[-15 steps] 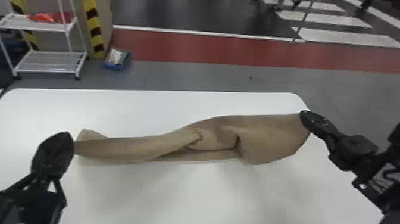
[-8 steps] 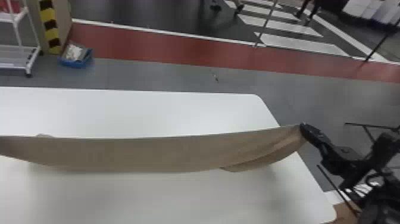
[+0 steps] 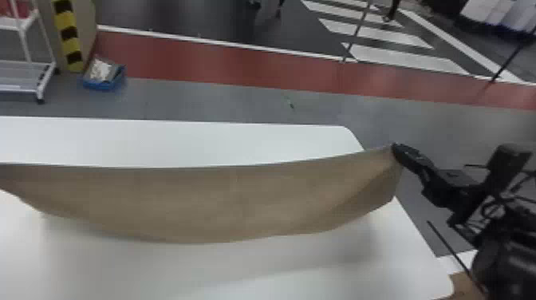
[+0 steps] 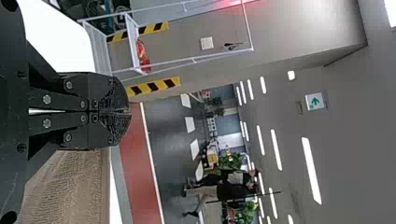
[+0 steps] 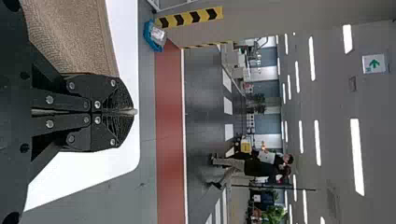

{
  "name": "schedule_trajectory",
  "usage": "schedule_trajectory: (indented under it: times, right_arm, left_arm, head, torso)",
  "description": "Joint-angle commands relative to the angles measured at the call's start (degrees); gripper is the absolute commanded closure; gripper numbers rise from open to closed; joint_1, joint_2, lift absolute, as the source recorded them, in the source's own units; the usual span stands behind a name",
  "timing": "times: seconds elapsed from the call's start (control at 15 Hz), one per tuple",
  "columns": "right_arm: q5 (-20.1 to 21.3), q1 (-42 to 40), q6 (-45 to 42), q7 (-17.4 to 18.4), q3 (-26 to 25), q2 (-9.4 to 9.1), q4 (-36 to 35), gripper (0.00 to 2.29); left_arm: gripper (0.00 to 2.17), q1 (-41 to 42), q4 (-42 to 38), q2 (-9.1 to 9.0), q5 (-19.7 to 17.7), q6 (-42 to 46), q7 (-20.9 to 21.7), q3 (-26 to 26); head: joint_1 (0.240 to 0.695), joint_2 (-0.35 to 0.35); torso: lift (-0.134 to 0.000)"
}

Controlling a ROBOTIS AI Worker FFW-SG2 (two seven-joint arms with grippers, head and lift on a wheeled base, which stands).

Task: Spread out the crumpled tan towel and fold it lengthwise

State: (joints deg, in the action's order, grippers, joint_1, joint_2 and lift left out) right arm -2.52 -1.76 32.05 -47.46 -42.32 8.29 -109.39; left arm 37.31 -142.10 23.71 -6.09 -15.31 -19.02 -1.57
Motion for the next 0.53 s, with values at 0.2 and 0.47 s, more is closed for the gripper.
schedule_trajectory:
  times: [0.2, 0.47]
  right_arm:
    - [6.5, 14.2, 2.5, -0.4, 9.0, 1.99, 10.7, 1.69]
    - [12.6, 27.5, -7.1, 0.1, 14.5, 2.70, 26.2, 1.69]
  left_arm:
    - [1.38, -20.9, 8.8, 0.02, -6.1, -13.1, 2.4, -1.7]
    - [1.38, -37.8, 23.0, -0.16, -8.9, -13.8, 4.7, -2.9]
  head:
    - [0.661, -0.238]
    - [0.589, -0.182]
  torso:
    - [-0.125]
    - [-0.125]
